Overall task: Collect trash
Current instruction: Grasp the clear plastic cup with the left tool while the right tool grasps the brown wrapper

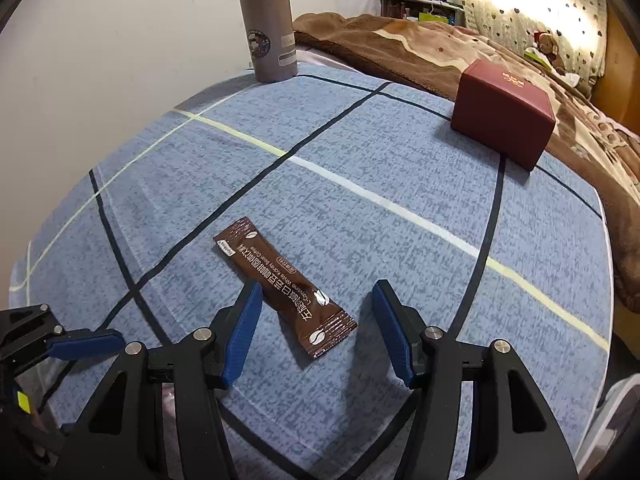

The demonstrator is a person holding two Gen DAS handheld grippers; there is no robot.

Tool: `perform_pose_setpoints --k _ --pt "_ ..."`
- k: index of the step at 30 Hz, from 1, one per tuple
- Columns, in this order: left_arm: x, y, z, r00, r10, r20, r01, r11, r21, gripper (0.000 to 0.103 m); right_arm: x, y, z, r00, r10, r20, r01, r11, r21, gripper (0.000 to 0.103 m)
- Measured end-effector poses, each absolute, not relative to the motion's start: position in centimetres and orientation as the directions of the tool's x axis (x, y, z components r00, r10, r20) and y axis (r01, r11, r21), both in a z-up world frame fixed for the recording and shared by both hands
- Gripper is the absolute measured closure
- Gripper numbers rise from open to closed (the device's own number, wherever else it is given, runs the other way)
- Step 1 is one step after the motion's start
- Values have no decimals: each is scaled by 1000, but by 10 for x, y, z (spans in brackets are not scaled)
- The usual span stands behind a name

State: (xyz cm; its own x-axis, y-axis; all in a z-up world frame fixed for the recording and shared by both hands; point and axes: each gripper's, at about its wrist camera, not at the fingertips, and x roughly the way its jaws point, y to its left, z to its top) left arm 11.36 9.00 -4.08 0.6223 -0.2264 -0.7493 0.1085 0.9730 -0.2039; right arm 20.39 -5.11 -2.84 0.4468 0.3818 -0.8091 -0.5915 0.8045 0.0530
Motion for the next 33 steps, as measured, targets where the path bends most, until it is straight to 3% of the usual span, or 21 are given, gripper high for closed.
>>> perform_pose_setpoints --k 1,5,8,16,25,27,33 --pt "114 90 -41 622 -225 -750 106 973 -204 49 204 -51 -28 462 367 -807 -586 809 32 64" --pt "115 87 -40 620 -233 -749 102 971 -217 36 202 -58 -27 479 362 -800 -571 821 30 74" --pt "118 84 -40 616 -241 -750 103 968 -227 34 201 -60 -28 490 351 -798 -566 824 15 80" --pt "133 74 -37 615 -322 -720 105 938 -330 33 209 -73 -30 518 322 -792 -491 871 33 81" --pt "151 61 -42 591 -304 -748 109 948 -299 33 206 -94 -29 555 286 -781 -431 902 24 81" --pt "151 58 -43 593 -290 -751 110 953 -281 36 204 -98 -29 558 290 -777 -424 905 33 81" --pt "154 61 -44 596 -293 -748 92 950 -299 67 203 -100 -29 564 294 -772 -416 909 43 81"
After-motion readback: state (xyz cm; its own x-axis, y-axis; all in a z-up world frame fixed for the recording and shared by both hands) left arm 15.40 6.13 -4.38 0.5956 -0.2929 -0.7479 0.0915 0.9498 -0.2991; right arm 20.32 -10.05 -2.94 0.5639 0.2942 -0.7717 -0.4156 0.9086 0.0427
